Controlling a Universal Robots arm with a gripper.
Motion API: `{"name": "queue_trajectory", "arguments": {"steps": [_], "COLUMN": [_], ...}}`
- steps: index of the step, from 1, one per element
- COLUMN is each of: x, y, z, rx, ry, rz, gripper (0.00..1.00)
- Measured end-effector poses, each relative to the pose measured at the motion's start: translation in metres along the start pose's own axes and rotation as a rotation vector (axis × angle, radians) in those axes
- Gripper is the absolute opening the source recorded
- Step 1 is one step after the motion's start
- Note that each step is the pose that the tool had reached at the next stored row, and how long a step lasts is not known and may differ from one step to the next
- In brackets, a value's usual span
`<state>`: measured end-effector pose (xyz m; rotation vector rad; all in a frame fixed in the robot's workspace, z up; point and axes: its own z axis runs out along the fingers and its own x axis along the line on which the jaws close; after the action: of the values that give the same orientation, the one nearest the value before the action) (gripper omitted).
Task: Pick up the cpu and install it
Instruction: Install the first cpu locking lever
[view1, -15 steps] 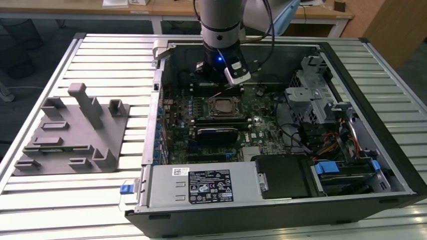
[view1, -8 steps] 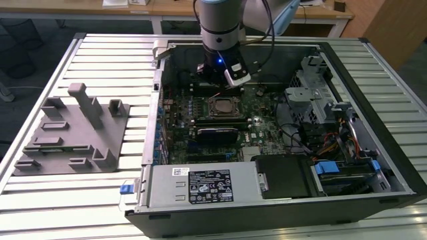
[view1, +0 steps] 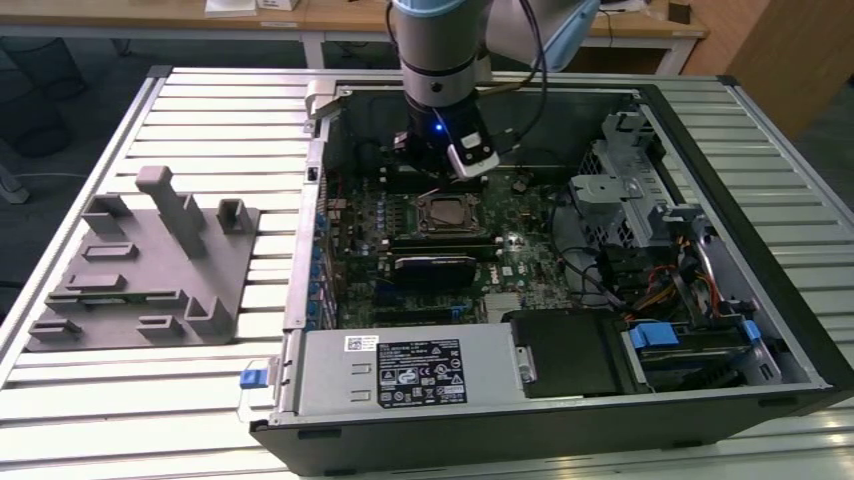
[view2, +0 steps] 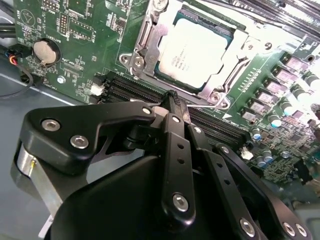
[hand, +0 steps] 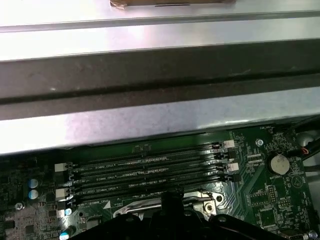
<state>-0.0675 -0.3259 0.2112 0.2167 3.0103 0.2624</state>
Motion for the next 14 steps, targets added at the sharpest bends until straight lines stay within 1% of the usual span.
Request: {"name": "queue_trajectory", "arguments": {"steps": [2,4,6,7,12,14], "x": [0.0003,0.0007,0.0011,0.0012,0.0012,0.0012], "y": [-0.0005,-0.0008,-0.0011,-0.0011,-0.0009,-0.0009], "z": [0.0023,0.0042,0.0057,0.0059,0.0061,0.0066], "rx": [-0.0002,-0.0007,-0.0015,-0.0015,-0.0009,0.0015], "ry": [-0.0029,-0.0085,-0.0156,-0.0175,-0.0181,-0.0228], "rz": [0.002,0.003,0.005,0.006,0.007,0.032], "gripper": [0.11,0.11,0.11,0.11,0.11,0.11]}}
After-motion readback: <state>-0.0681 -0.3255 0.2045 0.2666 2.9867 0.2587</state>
